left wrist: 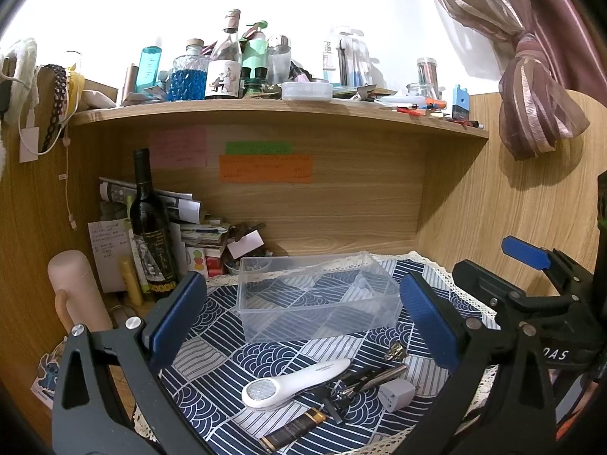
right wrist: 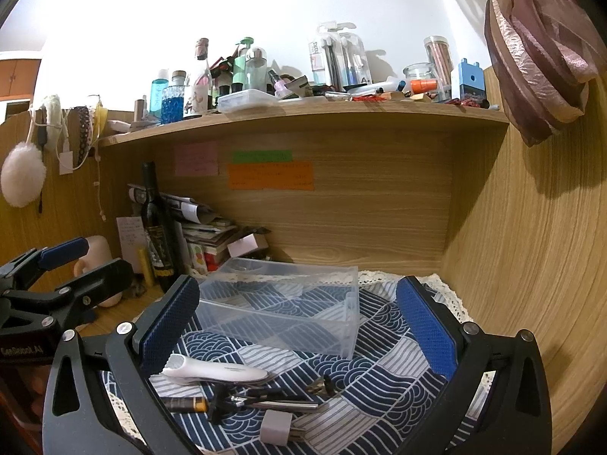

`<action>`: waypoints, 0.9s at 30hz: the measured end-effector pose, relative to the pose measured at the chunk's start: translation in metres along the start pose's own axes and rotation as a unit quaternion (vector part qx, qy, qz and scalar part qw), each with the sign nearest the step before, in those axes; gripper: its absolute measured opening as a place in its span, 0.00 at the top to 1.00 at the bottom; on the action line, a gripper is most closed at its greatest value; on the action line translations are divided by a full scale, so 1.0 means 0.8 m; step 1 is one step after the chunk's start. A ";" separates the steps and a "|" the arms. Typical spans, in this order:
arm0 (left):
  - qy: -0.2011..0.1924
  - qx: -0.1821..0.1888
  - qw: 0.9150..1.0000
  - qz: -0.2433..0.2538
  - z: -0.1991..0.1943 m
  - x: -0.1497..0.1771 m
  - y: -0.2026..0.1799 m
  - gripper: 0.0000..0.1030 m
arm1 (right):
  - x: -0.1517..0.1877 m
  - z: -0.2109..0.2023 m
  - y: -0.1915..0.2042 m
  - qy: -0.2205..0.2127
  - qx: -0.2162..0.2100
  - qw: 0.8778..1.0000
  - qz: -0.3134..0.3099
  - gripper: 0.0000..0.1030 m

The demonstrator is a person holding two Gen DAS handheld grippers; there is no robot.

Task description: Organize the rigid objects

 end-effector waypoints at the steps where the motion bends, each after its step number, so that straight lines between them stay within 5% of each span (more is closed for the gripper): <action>1: 0.000 0.000 1.000 0.000 0.000 0.000 0.000 0.00 | 0.000 0.000 0.000 0.001 0.000 1.000 0.000 0.00; 13: 0.002 0.005 1.000 0.001 0.001 0.002 0.001 0.00 | -0.001 -0.001 0.001 -0.005 0.007 1.000 -0.006 0.00; 23: 0.051 0.006 0.998 -0.026 0.039 0.019 0.021 0.00 | 0.013 0.013 -0.019 0.014 -0.007 1.000 0.021 0.00; 27: 0.084 -0.021 0.996 -0.029 0.065 0.037 0.038 0.17 | 0.028 0.027 -0.039 0.038 -0.002 0.999 0.037 0.11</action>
Point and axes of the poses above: each gripper's, at about its wrist camera, not at the fingertips, and z roughly the way its jaws point, y to its left, x to its underside, the point moved 8 cm from there along z, roughly the way its jaws point, and after that the axes turned 15 degrees about -x, right-handed, at the moved point
